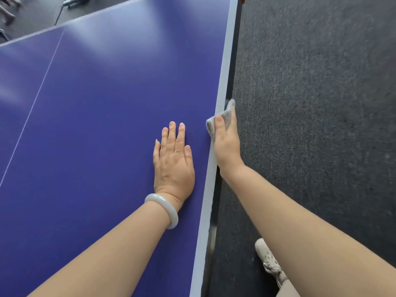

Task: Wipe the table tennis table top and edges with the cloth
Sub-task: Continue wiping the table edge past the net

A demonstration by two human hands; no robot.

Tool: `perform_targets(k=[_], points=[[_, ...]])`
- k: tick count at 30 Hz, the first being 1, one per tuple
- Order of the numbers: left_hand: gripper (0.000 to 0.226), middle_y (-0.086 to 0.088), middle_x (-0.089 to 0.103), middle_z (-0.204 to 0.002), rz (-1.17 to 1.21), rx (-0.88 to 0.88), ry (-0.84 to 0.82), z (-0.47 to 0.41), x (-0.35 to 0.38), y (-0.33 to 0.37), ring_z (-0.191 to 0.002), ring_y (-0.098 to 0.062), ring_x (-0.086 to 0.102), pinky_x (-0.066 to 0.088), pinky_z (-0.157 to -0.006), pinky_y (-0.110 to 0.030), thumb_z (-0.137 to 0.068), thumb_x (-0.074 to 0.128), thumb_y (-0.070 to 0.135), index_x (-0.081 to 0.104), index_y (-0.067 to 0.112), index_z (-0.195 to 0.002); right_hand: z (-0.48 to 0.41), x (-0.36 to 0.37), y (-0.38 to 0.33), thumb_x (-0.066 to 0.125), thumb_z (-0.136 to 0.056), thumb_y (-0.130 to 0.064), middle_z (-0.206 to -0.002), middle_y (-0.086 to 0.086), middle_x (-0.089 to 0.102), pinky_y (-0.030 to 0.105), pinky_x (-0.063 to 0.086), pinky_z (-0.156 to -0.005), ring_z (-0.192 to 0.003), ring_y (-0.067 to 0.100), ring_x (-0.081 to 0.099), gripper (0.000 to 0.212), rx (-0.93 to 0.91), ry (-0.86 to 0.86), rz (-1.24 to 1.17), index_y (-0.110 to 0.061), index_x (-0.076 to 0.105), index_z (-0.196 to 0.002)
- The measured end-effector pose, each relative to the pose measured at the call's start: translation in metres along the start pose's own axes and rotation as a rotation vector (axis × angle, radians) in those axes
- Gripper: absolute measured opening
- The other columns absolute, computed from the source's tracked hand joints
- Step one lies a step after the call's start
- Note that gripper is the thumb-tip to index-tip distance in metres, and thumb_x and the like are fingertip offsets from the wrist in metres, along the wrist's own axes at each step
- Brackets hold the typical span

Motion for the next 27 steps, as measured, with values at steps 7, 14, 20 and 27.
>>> perform_targets(k=[7,14,20,27], points=[[0.054,0.003,0.004,-0.166,-0.028,0.005,-0.015,-0.001,0.001,0.002,-0.153,-0.015,-0.001,0.001,-0.124,-0.039,-0.105,0.021,0.026,0.010,0.023,-0.158,0.183,-0.006,0.063,0.036,-0.098,-0.058,-0.127,-0.001,0.033,0.065,0.028,-0.112,-0.118,0.021,0.035,0.068,-0.006,-0.088,0.038,-0.053,-0.001,-0.154],[0.051,-0.002,0.013,-0.165,0.057,0.020,0.041,0.002,-0.005,0.002,-0.153,-0.018,0.006,0.003,-0.124,-0.038,-0.107,0.028,0.023,0.021,0.019,-0.157,0.109,-0.009,0.017,0.040,-0.104,-0.041,-0.167,0.005,0.018,0.045,0.019,-0.123,-0.153,0.018,0.019,0.068,0.004,-0.005,0.131,-0.024,0.004,-0.159],[0.045,-0.004,0.028,-0.161,0.278,0.025,0.097,0.004,-0.013,-0.003,-0.151,-0.017,0.018,0.009,-0.124,-0.035,-0.106,0.038,0.019,0.040,0.015,-0.150,0.156,-0.008,0.024,0.039,-0.104,-0.040,-0.167,-0.010,0.011,0.037,0.014,-0.125,-0.151,0.000,0.010,0.065,-0.027,-0.005,0.166,-0.030,0.004,-0.158],[0.035,-0.005,0.051,-0.146,0.533,-0.019,0.145,0.046,-0.027,-0.010,-0.142,-0.016,0.038,0.028,-0.118,-0.025,-0.100,0.046,0.001,0.061,0.007,-0.132,0.228,-0.013,0.054,0.044,-0.104,-0.035,-0.166,-0.005,0.001,0.031,0.010,-0.124,-0.150,0.004,0.005,0.073,0.035,-0.163,0.286,-0.036,-0.010,-0.153]])
Point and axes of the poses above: each hand's wrist, its own z-axis away from the middle knuckle, its own x-axis out of the palm, y = z × x, the point moved 8 cm from there along -z, towards the middle knuckle
